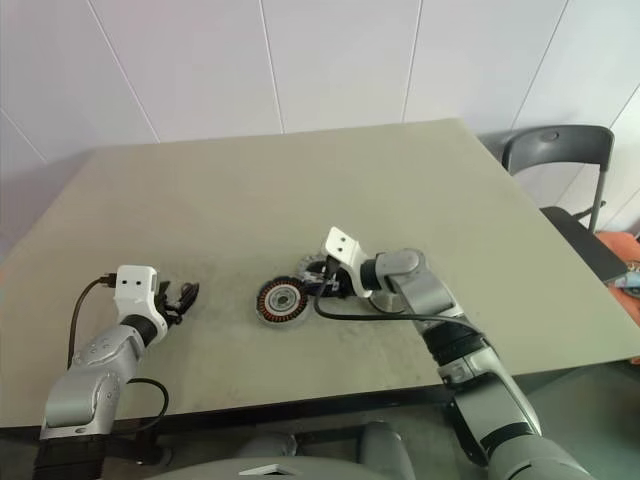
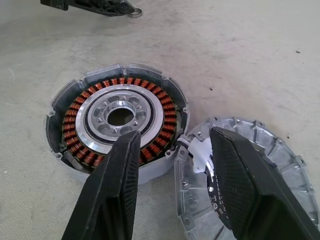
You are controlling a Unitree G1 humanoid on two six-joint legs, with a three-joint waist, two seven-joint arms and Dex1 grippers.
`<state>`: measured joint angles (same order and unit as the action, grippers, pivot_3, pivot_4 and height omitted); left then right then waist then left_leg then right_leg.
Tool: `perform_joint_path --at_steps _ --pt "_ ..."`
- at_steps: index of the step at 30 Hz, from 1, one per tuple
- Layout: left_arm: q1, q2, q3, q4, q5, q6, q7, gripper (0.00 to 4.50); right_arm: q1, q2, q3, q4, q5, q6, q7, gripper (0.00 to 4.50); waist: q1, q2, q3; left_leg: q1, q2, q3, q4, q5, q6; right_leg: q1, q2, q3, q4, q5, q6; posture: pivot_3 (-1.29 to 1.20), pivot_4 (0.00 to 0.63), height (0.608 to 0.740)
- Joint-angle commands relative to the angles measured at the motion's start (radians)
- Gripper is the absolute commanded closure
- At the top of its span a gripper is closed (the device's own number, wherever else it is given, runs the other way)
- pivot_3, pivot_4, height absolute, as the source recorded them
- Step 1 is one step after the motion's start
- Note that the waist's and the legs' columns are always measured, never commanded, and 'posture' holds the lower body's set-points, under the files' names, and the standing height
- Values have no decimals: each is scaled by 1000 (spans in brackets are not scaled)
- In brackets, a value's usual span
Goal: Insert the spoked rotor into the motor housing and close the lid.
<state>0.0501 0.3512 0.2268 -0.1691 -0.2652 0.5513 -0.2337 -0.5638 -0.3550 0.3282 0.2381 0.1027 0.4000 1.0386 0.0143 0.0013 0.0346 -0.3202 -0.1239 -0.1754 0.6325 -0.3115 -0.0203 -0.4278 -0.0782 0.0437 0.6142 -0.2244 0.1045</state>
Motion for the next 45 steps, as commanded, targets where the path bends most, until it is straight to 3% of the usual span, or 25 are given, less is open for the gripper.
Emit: perform_joint_path --at_steps 1,20,24,29,32,36,43,45 --pt "-36 0 23 57 8 -44 2 1318 -23 4 -14 -32 11 -10 -2 2183 0 0 0 0 0 0 0 0 0 0 0 0 0 0 0 0 0 740" --pt "-67 55 -35 323 42 -198 -166 1318 -20 0 -23 -34 13 -15 -18 2183 0 1 -1 1 0 1 3 1 -1 2 0 0 1 3 0 0 0 740" --pt "-70 74 -31 420 54 -246 -191 2187 -28 2 -22 -23 10 -22 -19 2183 0 2 -3 2 0 1 3 1 -1 2 0 0 2 3 0 0 0 740" --pt "-88 100 -29 564 64 -331 -225 3784 -33 3 -21 -13 7 -31 -20 2183 -2 8 -6 9 2 4 2 1 -1 8 0 0 3 2 2 0 0 740" --pt "-107 112 -28 634 60 -378 -240 3805 -32 3 -20 -14 7 -33 -18 2183 -8 12 -8 20 9 8 0 -1 -4 23 2 -4 0 -1 -2 0 0 740" --pt "-128 113 -28 660 54 -454 -249 3805 -30 5 -18 -16 9 -31 -18 2183 -22 14 -8 21 20 11 1 -1 -5 24 -1 -25 -2 -2 -2 0 0 740" --pt "-115 78 -22 497 -10 -519 -300 3805 -22 5 -18 -27 12 -25 -19 2183 -24 14 -7 19 30 11 0 1 -3 20 1 -30 1 2 -4 0 0 740" --pt "-114 69 -22 438 -32 -511 -323 3805 -21 5 -19 -29 12 -23 -20 2183 -20 11 -6 16 28 11 1 1 -11 12 1 -29 0 10 -10 0 0 740"
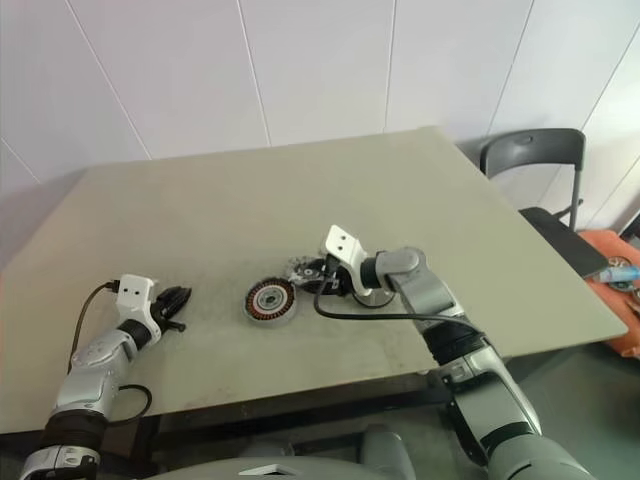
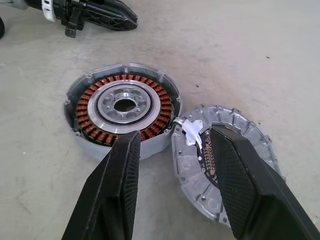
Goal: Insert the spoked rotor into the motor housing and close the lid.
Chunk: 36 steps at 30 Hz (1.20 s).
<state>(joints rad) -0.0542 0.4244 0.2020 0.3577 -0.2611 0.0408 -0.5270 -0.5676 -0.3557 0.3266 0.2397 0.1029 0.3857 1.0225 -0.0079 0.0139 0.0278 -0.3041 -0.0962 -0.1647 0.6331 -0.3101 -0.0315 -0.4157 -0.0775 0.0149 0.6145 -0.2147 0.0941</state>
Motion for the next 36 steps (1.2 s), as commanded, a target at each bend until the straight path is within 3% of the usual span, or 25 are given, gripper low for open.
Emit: perform_joint_path --at_steps 1,5,13,20,25,36 --pt "-10 -8 1 -123 -48 3 -44 3805 -16 6 -18 -31 12 -8 -5 2183 6 -4 0 -3 -1 0 0 0 -1 -3 -1 0 0 2 -1 0 0 740" --pt "-20 -12 -12 -225 -87 41 -94 3805 -11 7 -17 -34 12 -6 -9 2183 20 -8 0 -16 -3 1 1 -1 -3 -16 -1 2 -2 4 -3 0 0 740" --pt "-74 9 -113 -333 -88 103 -207 3805 8 -3 -29 -70 41 29 5 2183 21 -9 1 -16 -4 2 1 -2 -2 -16 -1 2 -4 4 -3 0 0 740" --pt "-180 39 -198 -279 -62 151 -315 3805 68 -73 -66 -179 136 126 81 2183 22 -11 2 -16 -4 1 2 -2 -2 -15 -1 2 -3 4 -3 0 0 740" --pt "-213 49 -238 -256 -62 170 -383 3805 105 -114 -86 -208 142 138 59 2183 20 -12 3 -15 -3 2 2 -2 -2 -15 -1 2 -3 4 -3 0 0 740" --pt "-227 61 -309 -262 -27 151 -483 3805 119 -104 -85 -218 141 141 19 2183 22 -14 5 -16 -3 2 4 -2 -2 -14 0 2 -3 4 -2 0 0 740"
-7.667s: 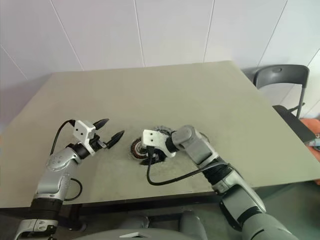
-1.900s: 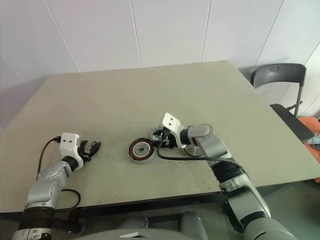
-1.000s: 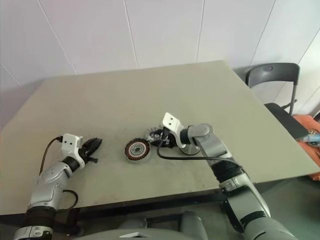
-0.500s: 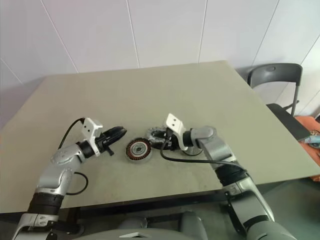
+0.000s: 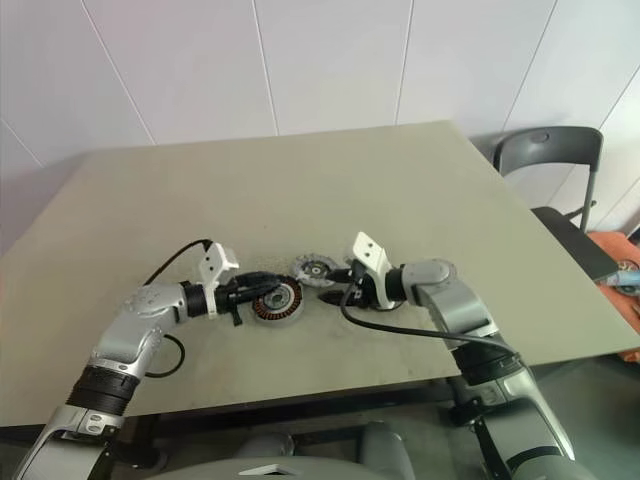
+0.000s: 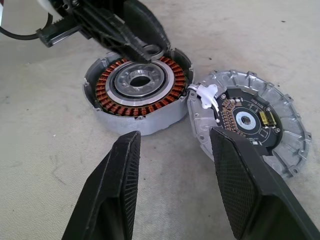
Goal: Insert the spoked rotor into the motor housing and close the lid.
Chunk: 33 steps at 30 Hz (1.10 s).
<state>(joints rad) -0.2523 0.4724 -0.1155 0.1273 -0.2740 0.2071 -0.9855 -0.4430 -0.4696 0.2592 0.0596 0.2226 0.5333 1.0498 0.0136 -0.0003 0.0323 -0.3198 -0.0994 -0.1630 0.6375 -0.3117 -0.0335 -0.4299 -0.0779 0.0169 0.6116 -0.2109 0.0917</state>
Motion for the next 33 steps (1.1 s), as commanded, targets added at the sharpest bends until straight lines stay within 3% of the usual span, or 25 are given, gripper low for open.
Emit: perform_joint_path --at_steps 1,18,33 --pt "-31 17 9 -28 -4 -21 -23 3805 -5 13 -16 -38 21 -7 -11 2183 0 0 0 0 0 0 0 0 0 0 0 0 0 0 0 0 0 740" --pt "-4 63 -23 -82 -3 49 -71 3805 -9 21 -10 -20 9 -19 -24 2183 0 0 0 0 0 0 1 0 0 0 0 0 0 0 0 0 0 740" --pt "-8 39 -16 -29 22 -5 -36 3805 -10 20 -8 -22 9 -20 -25 2183 0 0 0 -1 0 0 6 -1 1 2 0 0 1 1 2 0 0 740"
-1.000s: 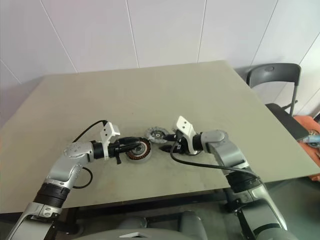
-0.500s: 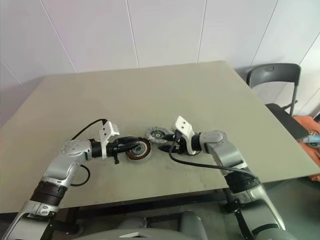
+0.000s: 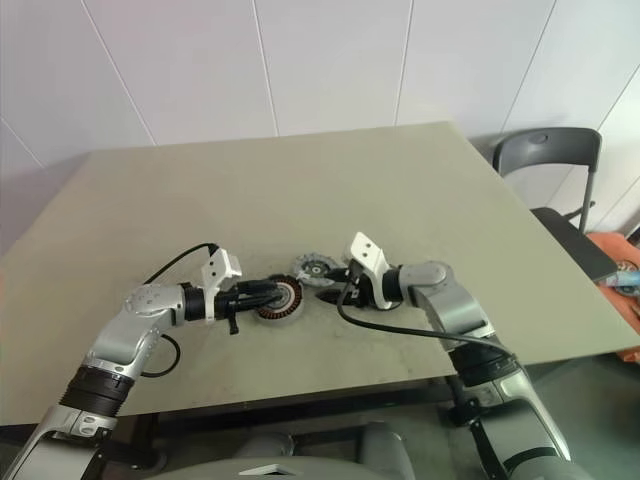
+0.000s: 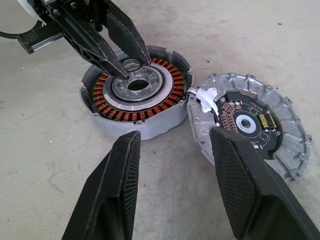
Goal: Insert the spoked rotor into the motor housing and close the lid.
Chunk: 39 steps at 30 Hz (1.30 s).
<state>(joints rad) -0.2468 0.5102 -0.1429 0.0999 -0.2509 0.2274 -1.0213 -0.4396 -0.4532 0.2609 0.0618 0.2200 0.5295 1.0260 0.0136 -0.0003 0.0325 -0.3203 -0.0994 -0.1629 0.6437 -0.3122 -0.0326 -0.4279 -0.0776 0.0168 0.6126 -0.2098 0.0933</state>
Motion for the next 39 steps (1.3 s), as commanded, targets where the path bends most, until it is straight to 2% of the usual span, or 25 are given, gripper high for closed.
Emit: perform_joint_path --at_steps 1,13,15,16,20,31,34,39 --pt "-14 0 11 0 0 -27 0 3805 -14 3 -10 -24 12 -17 -1 2183 0 0 0 0 0 0 1 0 0 0 0 0 0 0 1 0 0 740" --pt "-17 -19 12 16 4 -40 17 3805 -8 9 -12 -31 15 -18 -8 2183 0 0 0 0 0 0 3 0 0 1 0 0 0 -1 3 0 0 740" --pt "-21 -22 13 25 13 -48 29 3089 -6 8 -14 -35 16 -17 -9 2183 0 0 0 0 0 0 3 0 0 1 0 0 0 -1 3 0 0 740" --pt "-23 -23 12 31 18 -54 34 2933 -5 9 -15 -35 17 -18 -11 2183 0 0 0 0 0 0 3 0 0 1 0 0 0 -1 3 0 0 740" --pt "-37 -25 10 63 49 -87 63 1621 -4 9 -15 -29 16 -21 -14 2183 1 0 0 0 0 0 3 0 0 1 0 0 0 0 3 0 0 740" --pt "-59 -81 103 53 -60 -49 89 1621 -5 38 -24 -26 38 -12 -23 2183 -1 0 0 0 0 0 3 0 0 1 0 0 0 0 4 0 0 740" --pt "-55 -99 115 61 -62 -51 119 2196 -7 45 -20 -23 38 -13 -31 2183 0 0 0 0 0 0 3 0 0 1 0 0 0 0 4 0 0 740" --pt "-47 -95 85 79 2 -83 154 3778 -5 48 -21 -23 38 -16 -38 2183 1 0 0 0 0 0 3 0 0 1 0 0 0 2 1 0 0 740"
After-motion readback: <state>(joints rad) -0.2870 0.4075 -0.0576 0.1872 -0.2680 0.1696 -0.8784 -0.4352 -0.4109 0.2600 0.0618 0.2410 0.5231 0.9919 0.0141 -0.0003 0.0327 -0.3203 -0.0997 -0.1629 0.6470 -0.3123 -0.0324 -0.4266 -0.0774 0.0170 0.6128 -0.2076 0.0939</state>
